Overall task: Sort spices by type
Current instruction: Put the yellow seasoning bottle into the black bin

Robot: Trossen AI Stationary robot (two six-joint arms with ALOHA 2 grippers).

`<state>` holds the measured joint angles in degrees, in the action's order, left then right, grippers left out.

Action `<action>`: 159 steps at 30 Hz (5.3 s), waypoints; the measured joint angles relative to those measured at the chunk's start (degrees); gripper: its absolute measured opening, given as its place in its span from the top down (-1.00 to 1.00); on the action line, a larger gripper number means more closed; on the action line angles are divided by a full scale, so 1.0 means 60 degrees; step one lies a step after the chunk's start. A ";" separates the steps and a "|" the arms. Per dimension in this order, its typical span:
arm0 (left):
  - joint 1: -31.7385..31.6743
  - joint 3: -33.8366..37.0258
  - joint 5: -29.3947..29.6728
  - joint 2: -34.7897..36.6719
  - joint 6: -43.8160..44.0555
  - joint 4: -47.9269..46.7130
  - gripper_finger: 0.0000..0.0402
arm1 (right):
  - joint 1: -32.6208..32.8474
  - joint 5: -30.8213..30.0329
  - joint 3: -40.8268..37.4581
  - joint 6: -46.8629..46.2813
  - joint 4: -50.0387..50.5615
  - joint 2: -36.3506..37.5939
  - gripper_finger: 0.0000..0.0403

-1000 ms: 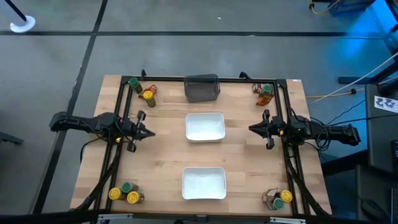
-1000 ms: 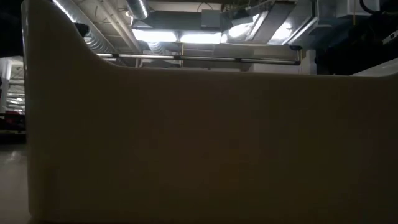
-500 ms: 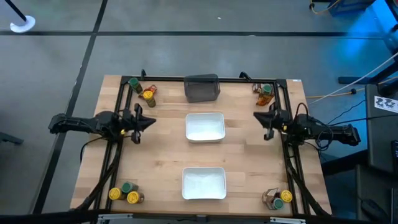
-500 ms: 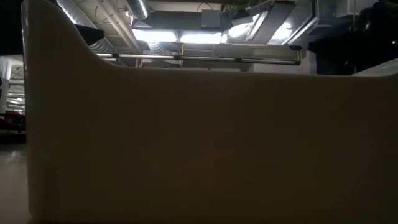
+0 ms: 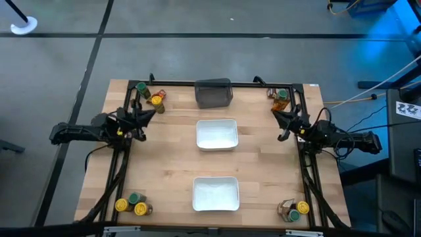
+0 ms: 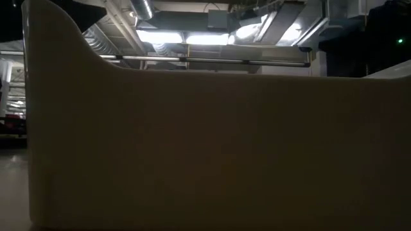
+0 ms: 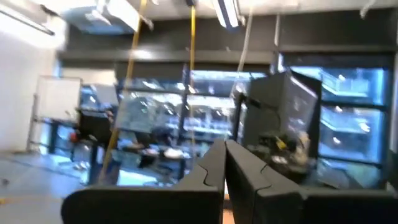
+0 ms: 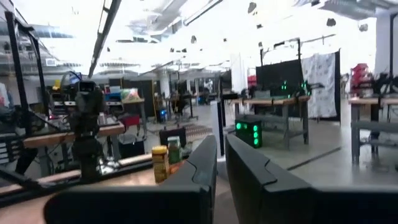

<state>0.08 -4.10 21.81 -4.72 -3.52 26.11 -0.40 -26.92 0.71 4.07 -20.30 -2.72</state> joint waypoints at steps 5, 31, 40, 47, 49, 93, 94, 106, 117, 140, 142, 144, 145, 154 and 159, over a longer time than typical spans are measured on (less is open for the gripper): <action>-0.0289 -0.0956 0.1448 -0.0969 -0.0566 -0.0637 1.00 | 0.0000 0.0081 0.0004 0.0118 0.0092 -0.0030 0.81; -0.4555 -0.8197 0.2045 -0.7264 0.2421 -1.0476 0.22 | 0.0000 0.0335 0.0007 0.0063 0.2104 -0.0037 0.82; -0.6379 -1.0203 -0.0128 -0.9609 0.3365 -1.3008 -0.19 | 0.0000 0.0330 0.0011 0.0147 0.2275 -0.0037 0.82; -0.6591 -1.0383 -0.0565 -1.0784 0.3207 -1.3852 -0.23 | 0.0000 0.0245 0.0011 0.0355 0.2441 -0.0037 0.81; -0.6591 -1.0369 -0.0573 -1.0935 0.3248 -1.3855 -0.23 | 0.0000 0.0245 0.0011 0.0390 0.2441 -0.0037 0.82; -0.7509 -0.8898 -0.0839 -1.2902 0.1965 -1.4126 -0.23 | 0.0000 0.0322 0.0015 0.0552 0.2570 -0.0033 0.82; -0.7536 -0.8839 -0.0853 -1.2884 0.1966 -1.3947 -0.23 | 0.0000 0.0322 0.0015 0.0553 0.2569 -0.0033 0.81; -0.7721 -0.8310 -0.1824 -1.2898 0.1743 -1.3424 -0.11 | 0.0000 0.0320 0.0015 0.0584 0.2479 -0.0033 0.81; -0.7702 -0.8316 -0.1921 -1.2898 0.1553 -1.3327 -0.01 | 0.0000 0.0318 0.0015 0.0585 0.2438 -0.0033 0.81; -0.5948 -1.3232 -0.1929 -1.3879 0.2009 -1.3929 -0.02 | 0.0000 0.0312 0.0015 0.0591 0.2398 -0.0033 0.81; -0.5846 -1.3855 -0.1928 -1.4438 0.1945 -1.4131 -0.02 | 0.0000 0.0314 0.0015 0.0591 0.2398 -0.0033 0.82; -0.5793 -1.4501 -0.1928 -1.5022 0.1918 -1.4332 -0.02 | 0.0000 0.0311 0.0015 0.0591 0.2398 -0.0033 0.81; -0.5763 -1.4833 -0.1931 -1.5325 0.1861 -1.4401 -0.02 | 0.0000 0.0314 0.0015 0.0591 0.2398 -0.0033 0.82; -0.5646 -1.7353 -0.1921 -1.7314 0.1580 -1.4783 -0.02 | 0.0000 0.0314 0.0015 0.0588 0.2445 -0.0034 0.81; -0.5562 -1.8100 -0.1928 -1.8182 0.1473 -1.4971 -0.02 | 0.0000 0.0313 0.0015 0.0589 0.2571 -0.0033 0.81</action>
<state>-33.29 -112.70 10.25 -113.81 5.32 -63.71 -0.40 -25.05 0.80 7.61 -4.87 -2.92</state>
